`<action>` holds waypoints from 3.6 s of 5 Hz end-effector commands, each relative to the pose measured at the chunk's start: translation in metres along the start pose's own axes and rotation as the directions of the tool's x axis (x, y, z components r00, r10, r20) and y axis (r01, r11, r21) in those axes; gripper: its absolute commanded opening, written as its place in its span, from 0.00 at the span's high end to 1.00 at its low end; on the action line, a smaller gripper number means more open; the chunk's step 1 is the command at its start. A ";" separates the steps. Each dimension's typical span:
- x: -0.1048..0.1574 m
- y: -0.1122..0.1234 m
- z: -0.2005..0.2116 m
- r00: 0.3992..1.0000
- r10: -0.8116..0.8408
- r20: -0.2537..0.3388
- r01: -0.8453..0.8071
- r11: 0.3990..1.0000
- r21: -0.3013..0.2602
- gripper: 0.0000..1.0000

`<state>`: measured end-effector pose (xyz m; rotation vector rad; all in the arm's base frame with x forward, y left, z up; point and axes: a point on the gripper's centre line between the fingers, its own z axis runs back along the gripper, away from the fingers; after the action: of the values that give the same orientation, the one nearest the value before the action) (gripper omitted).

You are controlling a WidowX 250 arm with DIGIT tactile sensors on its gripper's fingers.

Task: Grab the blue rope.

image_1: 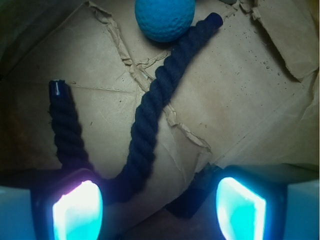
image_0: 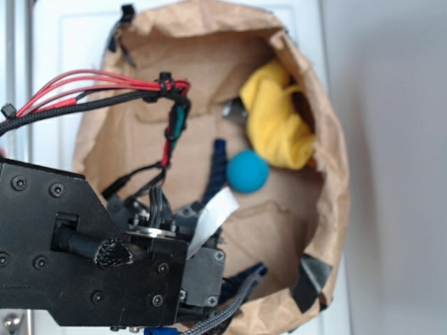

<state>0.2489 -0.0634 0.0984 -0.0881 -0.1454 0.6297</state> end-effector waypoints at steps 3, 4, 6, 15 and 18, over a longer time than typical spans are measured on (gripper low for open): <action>0.046 -0.003 -0.010 0.998 -0.009 0.059 0.014 0.997 -0.079 0.00; 0.051 0.004 -0.008 0.997 -0.006 0.074 0.012 0.997 -0.076 0.00; 0.052 0.024 -0.013 0.999 -0.029 0.039 0.031 0.998 -0.059 0.00; 0.039 -0.003 -0.072 0.999 -0.026 -0.022 0.027 0.998 0.050 1.00; 0.060 0.014 -0.005 0.992 0.114 -0.059 -0.113 0.993 0.022 1.00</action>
<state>0.2827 -0.0209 0.0714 -0.0712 -0.0020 0.7186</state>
